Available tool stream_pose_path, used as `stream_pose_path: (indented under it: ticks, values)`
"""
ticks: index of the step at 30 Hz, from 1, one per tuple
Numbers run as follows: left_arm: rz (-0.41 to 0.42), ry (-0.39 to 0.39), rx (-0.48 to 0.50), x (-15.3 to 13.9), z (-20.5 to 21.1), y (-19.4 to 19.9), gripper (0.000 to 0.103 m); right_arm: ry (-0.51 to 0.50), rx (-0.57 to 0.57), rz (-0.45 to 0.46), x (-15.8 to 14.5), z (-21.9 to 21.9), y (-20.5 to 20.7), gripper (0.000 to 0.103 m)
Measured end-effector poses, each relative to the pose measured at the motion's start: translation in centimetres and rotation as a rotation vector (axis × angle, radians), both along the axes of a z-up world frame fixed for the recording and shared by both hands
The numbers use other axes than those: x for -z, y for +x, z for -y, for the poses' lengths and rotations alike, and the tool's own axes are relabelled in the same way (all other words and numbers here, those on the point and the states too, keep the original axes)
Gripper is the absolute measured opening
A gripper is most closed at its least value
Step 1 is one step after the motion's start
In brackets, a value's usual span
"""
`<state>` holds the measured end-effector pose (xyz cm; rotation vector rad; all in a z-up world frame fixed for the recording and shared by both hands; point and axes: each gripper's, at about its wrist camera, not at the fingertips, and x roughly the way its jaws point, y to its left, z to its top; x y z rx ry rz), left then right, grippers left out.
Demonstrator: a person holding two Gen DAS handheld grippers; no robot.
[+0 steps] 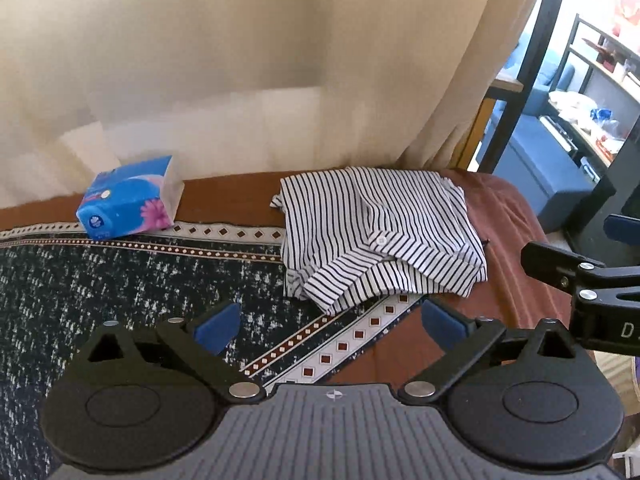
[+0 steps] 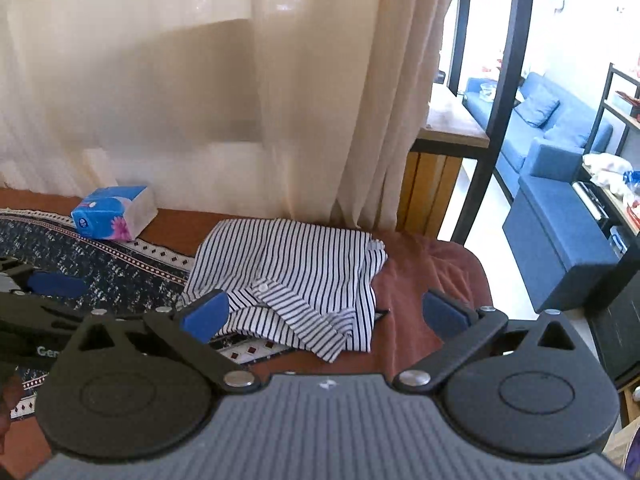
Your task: Fold clothes
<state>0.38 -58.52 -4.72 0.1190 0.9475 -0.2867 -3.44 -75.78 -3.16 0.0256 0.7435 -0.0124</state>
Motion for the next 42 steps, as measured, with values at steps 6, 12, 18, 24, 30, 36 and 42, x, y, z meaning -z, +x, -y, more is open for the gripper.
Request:
stream_pose_path:
  ticks: [6,12,18,24,30,36,42]
  values:
    - [-0.001,0.014,0.001,0.4,0.4,-0.2,0.102,0.001,-0.002,-0.021,0.6,0.2,-0.3,0.103]
    - [-0.011,0.008,0.006,0.5,0.6,0.1,0.102,0.004,0.001,-0.03,0.9,0.6,-0.1,0.103]
    - [-0.025,-0.01,-0.001,0.6,0.3,0.9,0.102,0.0,0.001,-0.045,1.2,0.7,0.3,0.103]
    - [-0.031,-0.009,-0.001,0.9,0.3,1.5,0.102,-0.004,-0.004,-0.066,1.8,0.7,0.9,0.103]
    - [-0.061,-0.028,-0.01,1.4,0.1,2.0,0.103,0.005,-0.002,-0.083,2.2,0.9,1.3,0.103]
    - [-0.04,-0.009,-0.031,1.4,0.4,2.0,0.103,0.006,-0.001,-0.091,2.5,0.9,1.5,0.103]
    - [-0.014,0.035,-0.028,1.5,0.7,1.8,0.103,0.003,-0.004,-0.101,2.9,0.8,1.7,0.103]
